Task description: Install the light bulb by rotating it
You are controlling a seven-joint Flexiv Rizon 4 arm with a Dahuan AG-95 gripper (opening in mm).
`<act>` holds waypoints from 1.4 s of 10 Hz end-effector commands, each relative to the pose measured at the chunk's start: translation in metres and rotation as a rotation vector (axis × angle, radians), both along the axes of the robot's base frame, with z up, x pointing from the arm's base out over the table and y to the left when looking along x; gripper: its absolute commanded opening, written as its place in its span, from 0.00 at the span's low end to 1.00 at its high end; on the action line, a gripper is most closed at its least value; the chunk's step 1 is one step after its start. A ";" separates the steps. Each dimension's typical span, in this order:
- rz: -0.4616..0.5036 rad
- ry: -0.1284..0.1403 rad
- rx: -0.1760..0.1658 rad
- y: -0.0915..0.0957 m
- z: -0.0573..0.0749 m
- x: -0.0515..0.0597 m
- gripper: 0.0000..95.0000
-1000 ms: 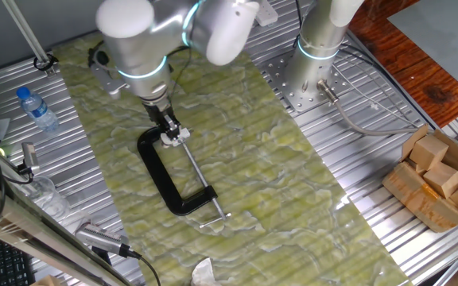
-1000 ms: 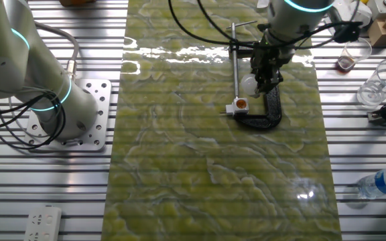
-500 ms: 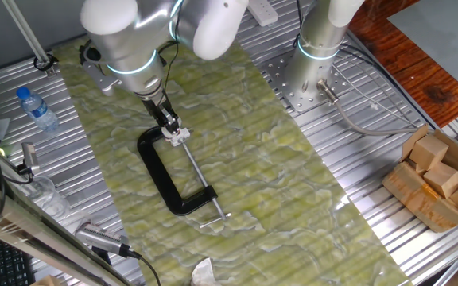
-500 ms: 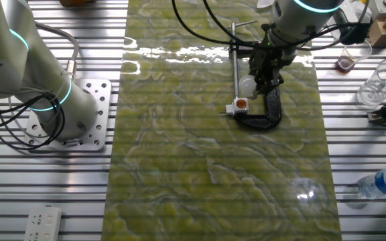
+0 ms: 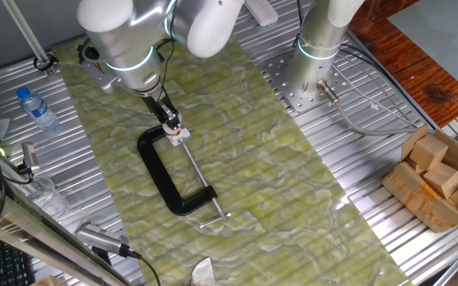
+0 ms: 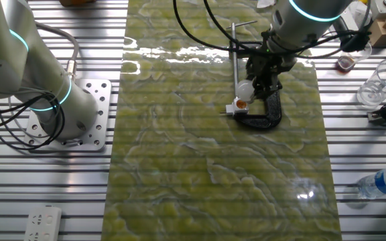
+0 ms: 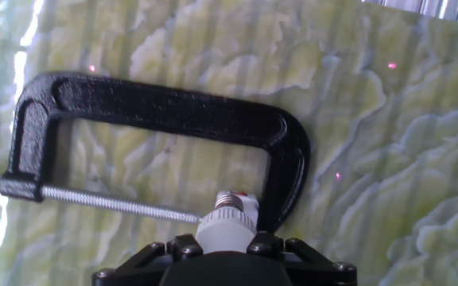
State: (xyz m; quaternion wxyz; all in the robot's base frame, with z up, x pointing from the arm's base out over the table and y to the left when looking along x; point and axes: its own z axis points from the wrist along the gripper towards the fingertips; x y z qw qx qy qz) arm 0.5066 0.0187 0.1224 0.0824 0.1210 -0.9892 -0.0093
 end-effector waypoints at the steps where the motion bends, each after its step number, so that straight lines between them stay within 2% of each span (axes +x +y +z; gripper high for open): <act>1: 0.004 0.012 0.004 -0.002 0.000 -0.001 0.00; 14: 0.011 0.021 0.010 -0.005 -0.007 -0.011 0.00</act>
